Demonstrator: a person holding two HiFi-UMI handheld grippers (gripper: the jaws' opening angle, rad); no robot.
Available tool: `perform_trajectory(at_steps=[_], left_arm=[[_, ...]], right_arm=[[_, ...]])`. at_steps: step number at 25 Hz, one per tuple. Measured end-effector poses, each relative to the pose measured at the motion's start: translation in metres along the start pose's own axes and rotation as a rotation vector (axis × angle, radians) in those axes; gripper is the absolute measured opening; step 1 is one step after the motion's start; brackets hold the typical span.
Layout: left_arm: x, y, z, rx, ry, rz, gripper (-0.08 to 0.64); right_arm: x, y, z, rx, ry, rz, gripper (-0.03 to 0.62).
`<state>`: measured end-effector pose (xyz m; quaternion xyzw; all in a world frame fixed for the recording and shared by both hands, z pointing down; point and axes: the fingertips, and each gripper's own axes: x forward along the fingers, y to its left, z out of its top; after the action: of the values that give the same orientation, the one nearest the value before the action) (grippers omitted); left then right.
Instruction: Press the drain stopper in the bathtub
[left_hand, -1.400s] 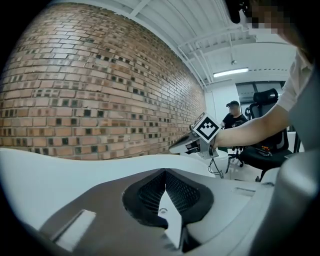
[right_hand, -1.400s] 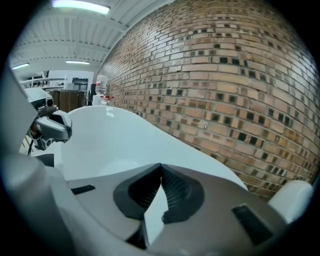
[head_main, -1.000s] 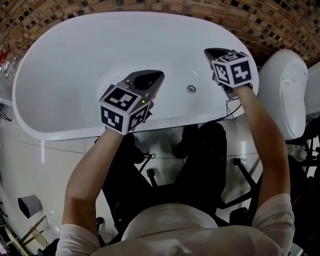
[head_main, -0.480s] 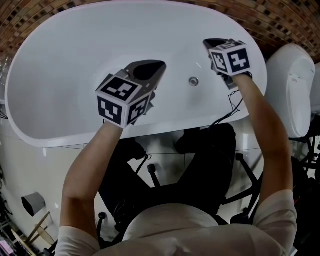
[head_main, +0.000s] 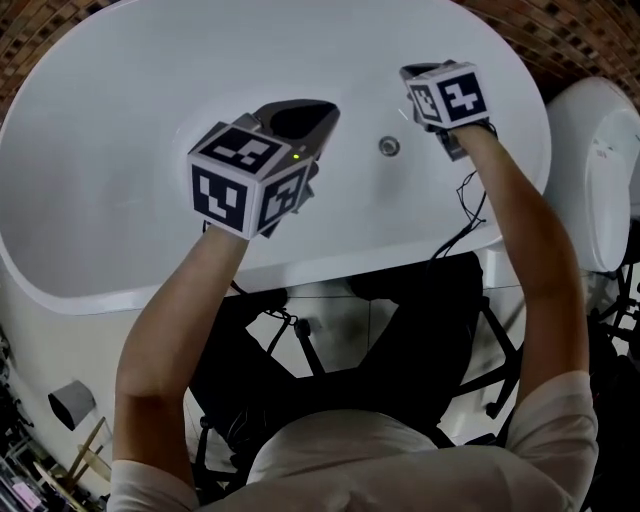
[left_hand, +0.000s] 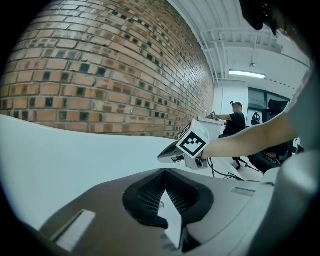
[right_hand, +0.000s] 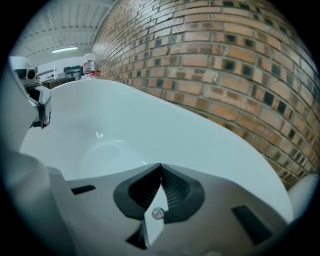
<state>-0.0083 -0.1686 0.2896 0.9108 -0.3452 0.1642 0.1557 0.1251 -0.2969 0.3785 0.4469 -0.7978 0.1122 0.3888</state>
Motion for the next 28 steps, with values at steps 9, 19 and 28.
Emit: perform_trajectory(at_steps=[9, 19, 28], left_arm=[[0.031, 0.022, -0.023, -0.05, 0.065, -0.006, 0.008], [0.065, 0.031, -0.047, -0.088, 0.13, -0.042, 0.008], [0.089, 0.046, -0.084, -0.126, 0.223, -0.069, 0.008]], right_arm=[[0.06, -0.011, -0.041, 0.017, 0.105, 0.007, 0.015], [0.112, -0.013, -0.086, 0.025, 0.218, 0.038, 0.015], [0.159, -0.013, -0.154, 0.09, 0.381, 0.079, 0.015]])
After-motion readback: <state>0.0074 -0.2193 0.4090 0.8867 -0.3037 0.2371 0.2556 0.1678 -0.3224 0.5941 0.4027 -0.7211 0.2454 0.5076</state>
